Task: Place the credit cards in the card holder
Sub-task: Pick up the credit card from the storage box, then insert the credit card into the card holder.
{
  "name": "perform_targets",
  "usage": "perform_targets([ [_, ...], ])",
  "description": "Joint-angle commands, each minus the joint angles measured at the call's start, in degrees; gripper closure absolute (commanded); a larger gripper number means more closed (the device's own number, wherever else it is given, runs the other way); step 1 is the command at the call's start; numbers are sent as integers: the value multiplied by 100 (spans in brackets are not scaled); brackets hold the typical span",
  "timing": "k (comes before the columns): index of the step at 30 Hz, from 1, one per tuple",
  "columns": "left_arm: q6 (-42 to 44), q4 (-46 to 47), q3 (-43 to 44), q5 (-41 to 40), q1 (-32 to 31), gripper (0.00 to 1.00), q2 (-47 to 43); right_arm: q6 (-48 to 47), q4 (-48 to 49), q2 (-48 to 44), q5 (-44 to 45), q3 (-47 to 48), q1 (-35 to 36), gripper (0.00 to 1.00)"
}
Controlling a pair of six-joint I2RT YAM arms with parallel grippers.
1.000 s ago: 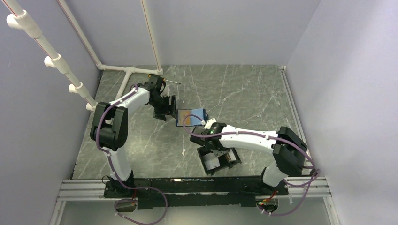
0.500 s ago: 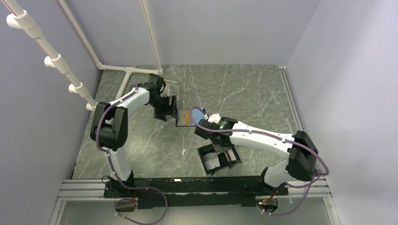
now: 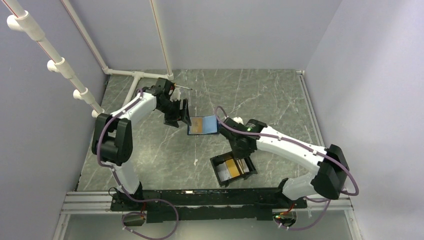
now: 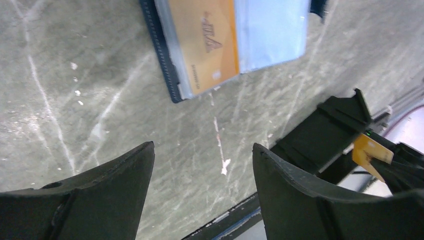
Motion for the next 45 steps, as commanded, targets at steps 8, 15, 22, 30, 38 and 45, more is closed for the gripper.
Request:
perform_targets([
  [8, -894, 1644, -468, 2788, 134, 20, -1426, -282, 2276, -1576, -2585, -8, -1510, 100],
  [15, -3135, 5198, -1444, 4010, 172, 19, -1872, 864, 5647, -1396, -4823, -834, -2625, 100],
  [22, -4387, 6828, -2018, 4060, 181, 18, -1719, 1648, 7475, -832, -5274, -718, -2677, 100],
  [30, -5488, 8444, -2194, 4234, 181, 34, -1395, 2206, 8524, -279, -5443, -800, -2678, 100],
  [38, -5865, 9096, -2116, 4396, 172, 70, -1014, 2357, 8876, 71, -5375, -701, -2665, 100],
  [45, -3358, 5161, -1193, 4212, 446, 100, -866, 1040, 6860, 558, -4848, 33, -2725, 68],
])
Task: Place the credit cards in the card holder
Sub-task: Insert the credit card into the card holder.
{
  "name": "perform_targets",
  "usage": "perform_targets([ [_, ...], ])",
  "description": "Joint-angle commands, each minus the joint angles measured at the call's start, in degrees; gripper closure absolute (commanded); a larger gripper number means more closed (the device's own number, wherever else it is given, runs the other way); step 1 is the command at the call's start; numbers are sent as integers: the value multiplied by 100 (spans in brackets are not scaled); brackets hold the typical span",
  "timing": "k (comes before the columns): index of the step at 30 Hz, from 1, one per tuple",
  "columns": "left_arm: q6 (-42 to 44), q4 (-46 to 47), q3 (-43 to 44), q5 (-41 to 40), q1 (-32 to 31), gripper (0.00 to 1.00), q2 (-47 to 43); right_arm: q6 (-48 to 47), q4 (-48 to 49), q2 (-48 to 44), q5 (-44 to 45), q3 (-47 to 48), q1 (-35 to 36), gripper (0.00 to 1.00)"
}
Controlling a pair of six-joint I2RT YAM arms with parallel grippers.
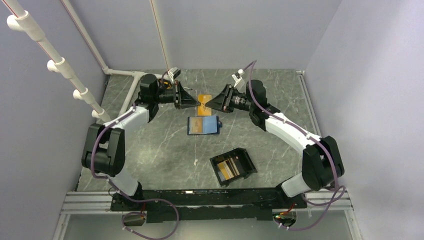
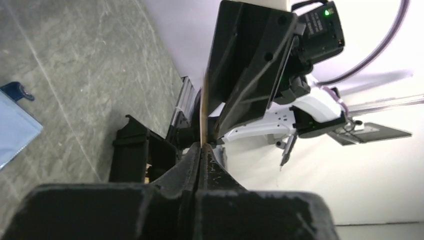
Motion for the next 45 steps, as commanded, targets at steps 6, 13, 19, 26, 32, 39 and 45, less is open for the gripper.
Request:
perform_targets([
  [6, 4852, -7258, 2686, -1599, 378, 100, 1298, -2042, -2534, 1314, 260, 1533, -195, 50],
  [13, 4654, -7033, 2861, -1752, 355, 100, 1999, -2619, -3174, 2577, 288, 2401, -187, 100],
  [19, 4722, -7118, 3100, -1841, 146, 100, 2439, -2896, -3566, 3165, 597, 2690, -174, 100],
  [26, 4797, -7284, 3213, -1884, 117, 100, 2823, -2983, -3631, 3407, 987, 2528, -178, 100],
  [32, 4942, -7377, 3289, -1700, 106, 100, 3060, -3010, -3645, 3463, 1230, 2388, -178, 100],
  [39, 4946, -7270, 3343, -1435, 36, 100, 3272, -3034, -3627, 3556, 1301, 2323, -187, 100],
  [45, 4972, -7341, 3426, -1522, 18, 100, 3423, -3071, -3662, 3589, 1372, 2334, -195, 100],
])
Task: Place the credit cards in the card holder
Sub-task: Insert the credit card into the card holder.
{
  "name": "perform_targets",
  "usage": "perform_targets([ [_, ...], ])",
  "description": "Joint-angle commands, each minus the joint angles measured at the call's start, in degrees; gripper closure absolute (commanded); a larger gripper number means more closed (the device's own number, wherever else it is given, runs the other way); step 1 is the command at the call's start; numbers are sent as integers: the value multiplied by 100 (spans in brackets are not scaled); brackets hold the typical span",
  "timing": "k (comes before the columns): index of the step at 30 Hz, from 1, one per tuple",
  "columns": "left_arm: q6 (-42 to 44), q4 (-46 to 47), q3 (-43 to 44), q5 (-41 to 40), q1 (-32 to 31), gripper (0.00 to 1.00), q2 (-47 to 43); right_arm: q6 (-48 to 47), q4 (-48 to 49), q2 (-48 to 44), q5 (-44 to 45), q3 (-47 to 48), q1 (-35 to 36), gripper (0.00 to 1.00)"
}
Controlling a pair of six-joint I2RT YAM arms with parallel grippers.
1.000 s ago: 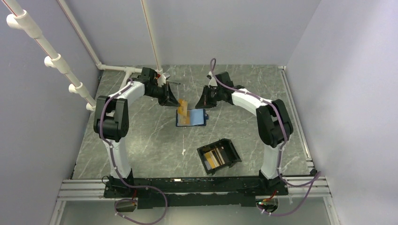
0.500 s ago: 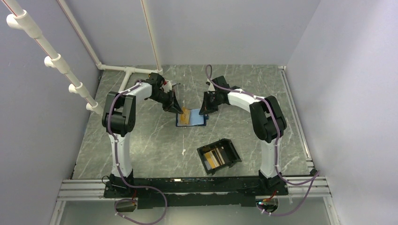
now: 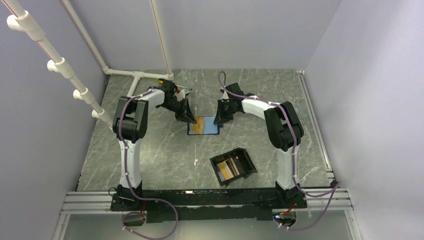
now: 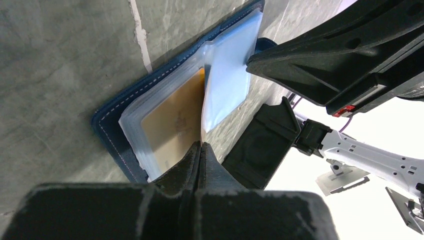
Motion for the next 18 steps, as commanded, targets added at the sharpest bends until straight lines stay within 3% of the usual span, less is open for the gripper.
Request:
perform_targets([
  [1, 223, -16, 225, 114, -37, 100, 142, -145, -25, 51, 183, -3, -12, 100],
  [8, 253, -7, 322, 115, -46, 100, 287, -154, -19, 112, 146, 41, -12, 100],
  [18, -299, 827, 124, 8, -142, 100, 277, -119, 36, 139, 100, 33, -12, 100],
])
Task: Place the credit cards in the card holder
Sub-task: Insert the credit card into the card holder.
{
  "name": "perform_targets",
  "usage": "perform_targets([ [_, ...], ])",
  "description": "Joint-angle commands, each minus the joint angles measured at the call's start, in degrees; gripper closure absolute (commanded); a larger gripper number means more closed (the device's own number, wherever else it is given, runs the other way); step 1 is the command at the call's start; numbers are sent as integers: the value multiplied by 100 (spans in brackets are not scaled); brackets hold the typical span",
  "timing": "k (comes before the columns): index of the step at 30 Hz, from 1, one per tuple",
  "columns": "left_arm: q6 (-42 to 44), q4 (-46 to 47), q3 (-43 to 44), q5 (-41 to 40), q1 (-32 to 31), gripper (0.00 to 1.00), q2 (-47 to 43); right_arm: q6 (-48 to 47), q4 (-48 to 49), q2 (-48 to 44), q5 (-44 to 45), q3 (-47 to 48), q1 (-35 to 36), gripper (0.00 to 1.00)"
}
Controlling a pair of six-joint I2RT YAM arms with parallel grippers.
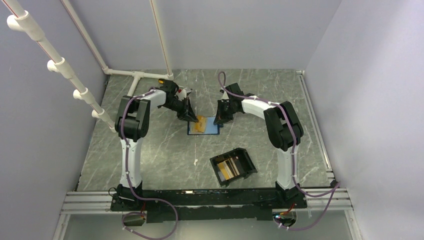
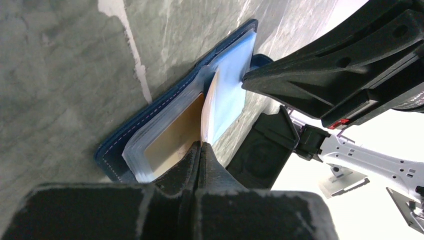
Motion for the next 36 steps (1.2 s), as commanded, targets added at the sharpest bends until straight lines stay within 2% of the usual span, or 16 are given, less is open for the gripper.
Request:
perform_targets([
  [1, -258, 553, -37, -141, -127, 100, 12, -84, 25, 97, 101, 35, -12, 100],
  [10, -775, 1267, -423, -359, -286, 100, -141, -16, 74, 25, 37, -35, -13, 100],
  [15, -547, 828, -304, -680, -359, 100, -127, -118, -271, -162, 246, 121, -12, 100],
  [18, -395, 526, -131, -796, -394, 100, -94, -267, -599, -282, 488, 231, -12, 89],
  [22, -367, 470, -67, -846, -441, 100, -87, -293, -657, -364, 456, 136, -12, 82],
  [26, -342, 388, 6, -875, -499, 100, -54, -240, -540, -295, 376, 38, -12, 80],
  [28, -364, 373, 20, -913, -528, 100, -54, -217, -465, -192, 247, 62, -12, 84],
  [31, -443, 354, 78, -1016, -608, 100, -49, -102, -235, -40, -42, 63, 1, 100],
  [36, -574, 324, 311, -1063, -871, 99, 0, 77, 30, -11, -295, 4, 1, 100],
])
